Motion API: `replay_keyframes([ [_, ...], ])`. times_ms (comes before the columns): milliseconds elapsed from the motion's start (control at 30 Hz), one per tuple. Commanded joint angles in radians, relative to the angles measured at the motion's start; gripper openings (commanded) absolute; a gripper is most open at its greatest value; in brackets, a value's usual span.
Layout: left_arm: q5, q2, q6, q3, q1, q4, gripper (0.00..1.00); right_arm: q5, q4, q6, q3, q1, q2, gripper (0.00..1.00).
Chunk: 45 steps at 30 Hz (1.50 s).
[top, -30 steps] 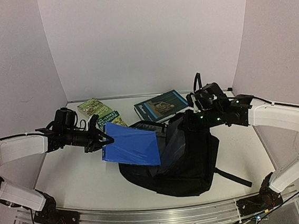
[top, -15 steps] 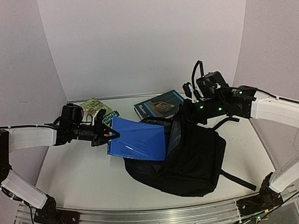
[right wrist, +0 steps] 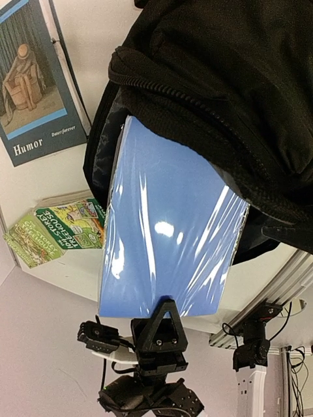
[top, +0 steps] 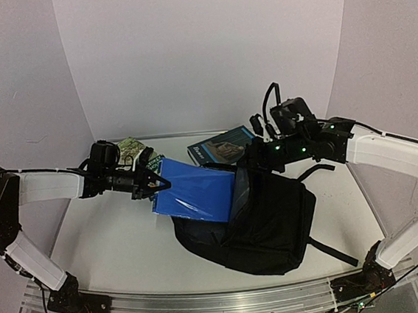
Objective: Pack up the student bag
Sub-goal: Place the files in the student bag.
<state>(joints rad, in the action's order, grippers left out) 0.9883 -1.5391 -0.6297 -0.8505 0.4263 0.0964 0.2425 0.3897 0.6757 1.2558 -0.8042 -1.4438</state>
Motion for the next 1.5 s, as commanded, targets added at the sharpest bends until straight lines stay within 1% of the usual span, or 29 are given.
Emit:
replay_keyframes([
  [0, 0.083, -0.036, -0.018, -0.047, -0.003, 0.054, 0.01, 0.034, -0.088, -0.024, 0.087, -0.019, -0.013, 0.00],
  [133, 0.103, -0.075, -0.024, -0.057, 0.003, 0.063, 0.01, 0.043, -0.094, -0.028, 0.107, -0.026, -0.029, 0.00],
  [333, 0.157, -0.138, -0.068, -0.075, 0.050, 0.149, 0.01, 0.066, -0.107, -0.027, 0.132, -0.041, -0.046, 0.00],
  [400, 0.175, -0.151, -0.117, -0.063, 0.066, 0.235, 0.01, 0.069, -0.112, -0.028, 0.139, -0.047, -0.053, 0.00],
  [467, 0.188, -0.162, -0.202, -0.038, 0.076, 0.355, 0.01, 0.070, -0.116, -0.028, 0.144, -0.052, -0.060, 0.00],
  [533, 0.199, -0.182, -0.302, -0.005, 0.082, 0.520, 0.01, 0.071, -0.124, -0.026, 0.145, -0.056, -0.066, 0.00],
  [600, 0.201, -0.208, -0.391, 0.015, 0.090, 0.621, 0.01, 0.072, -0.132, -0.024, 0.146, -0.059, -0.072, 0.00],
  [667, 0.189, -0.234, -0.424, 0.025, 0.106, 0.672, 0.00, 0.076, -0.139, -0.023, 0.148, -0.061, -0.080, 0.00],
  [933, 0.107, -0.332, -0.439, 0.008, 0.188, 0.716, 0.01, 0.084, -0.148, -0.030, 0.163, -0.065, -0.100, 0.00],
  [1033, 0.045, -0.344, -0.397, -0.012, 0.213, 0.669, 0.01, 0.081, -0.149, -0.031, 0.161, -0.065, -0.104, 0.00],
  [1067, 0.015, -0.345, -0.377, -0.020, 0.226, 0.643, 0.03, 0.080, -0.149, -0.032, 0.158, -0.064, -0.105, 0.00],
  [1167, -0.055, -0.340, -0.294, -0.054, 0.257, 0.519, 0.05, 0.076, -0.151, -0.032, 0.148, -0.065, -0.109, 0.00],
  [1300, -0.176, -0.327, -0.220, -0.082, 0.292, 0.404, 0.12, 0.070, -0.152, -0.033, 0.136, -0.065, -0.112, 0.00],
  [1400, -0.271, -0.323, -0.163, -0.122, 0.330, 0.304, 0.19, 0.069, -0.157, -0.032, 0.130, -0.064, -0.115, 0.00],
  [1467, -0.314, -0.335, -0.127, -0.160, 0.355, 0.241, 0.21, 0.066, -0.159, -0.032, 0.127, -0.065, -0.116, 0.00],
])
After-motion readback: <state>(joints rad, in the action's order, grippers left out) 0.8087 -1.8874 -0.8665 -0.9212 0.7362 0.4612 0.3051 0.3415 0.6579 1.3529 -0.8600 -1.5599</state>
